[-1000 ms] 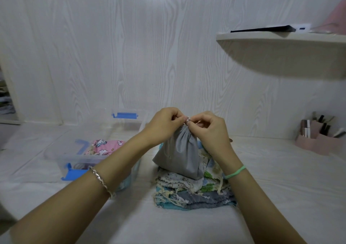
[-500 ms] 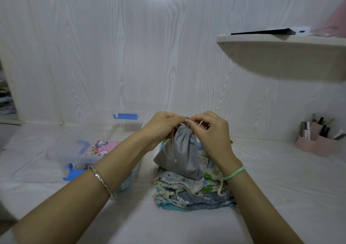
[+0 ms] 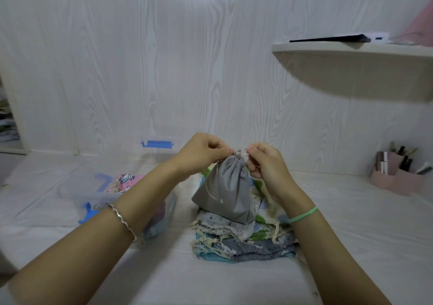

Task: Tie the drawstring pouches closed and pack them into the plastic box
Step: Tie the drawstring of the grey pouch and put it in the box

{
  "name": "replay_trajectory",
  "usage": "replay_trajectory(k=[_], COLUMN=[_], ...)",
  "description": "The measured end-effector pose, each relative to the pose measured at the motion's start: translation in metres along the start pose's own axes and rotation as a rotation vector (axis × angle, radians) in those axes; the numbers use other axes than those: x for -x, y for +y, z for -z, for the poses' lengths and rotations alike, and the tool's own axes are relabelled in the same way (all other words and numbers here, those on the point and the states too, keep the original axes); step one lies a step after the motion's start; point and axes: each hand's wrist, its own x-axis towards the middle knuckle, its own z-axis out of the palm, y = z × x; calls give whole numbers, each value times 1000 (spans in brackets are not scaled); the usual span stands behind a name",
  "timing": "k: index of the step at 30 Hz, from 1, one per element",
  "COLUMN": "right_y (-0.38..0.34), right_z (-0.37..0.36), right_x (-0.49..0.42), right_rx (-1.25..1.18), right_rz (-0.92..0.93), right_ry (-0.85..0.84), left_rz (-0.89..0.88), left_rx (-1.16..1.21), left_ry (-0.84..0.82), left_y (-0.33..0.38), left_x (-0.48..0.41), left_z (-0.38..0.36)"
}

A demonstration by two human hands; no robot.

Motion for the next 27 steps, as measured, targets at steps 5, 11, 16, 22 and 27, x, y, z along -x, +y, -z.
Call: replay_trajectory(k=[5, 11, 16, 22, 27], right_y=[11, 9, -2, -11, -12], right_z=[18, 15, 5, 5, 8], right_x=[0, 2, 1, -4, -6], right_rx=[-90, -210, 60, 360, 307], right_rz=[-43, -62, -205, -383, -539], right_ry=[-96, -217, -138, -220, -348], left_rz=[-100, -255, -310, -367, -386], left_rx=[-407, -795, -746, -567, -526], left_ry=[147, 357, 403, 376, 335], left_y=[-8, -11, -17, -19, -16], left_x=[0, 9, 16, 15, 17], left_z=[3, -7, -23, -27, -29])
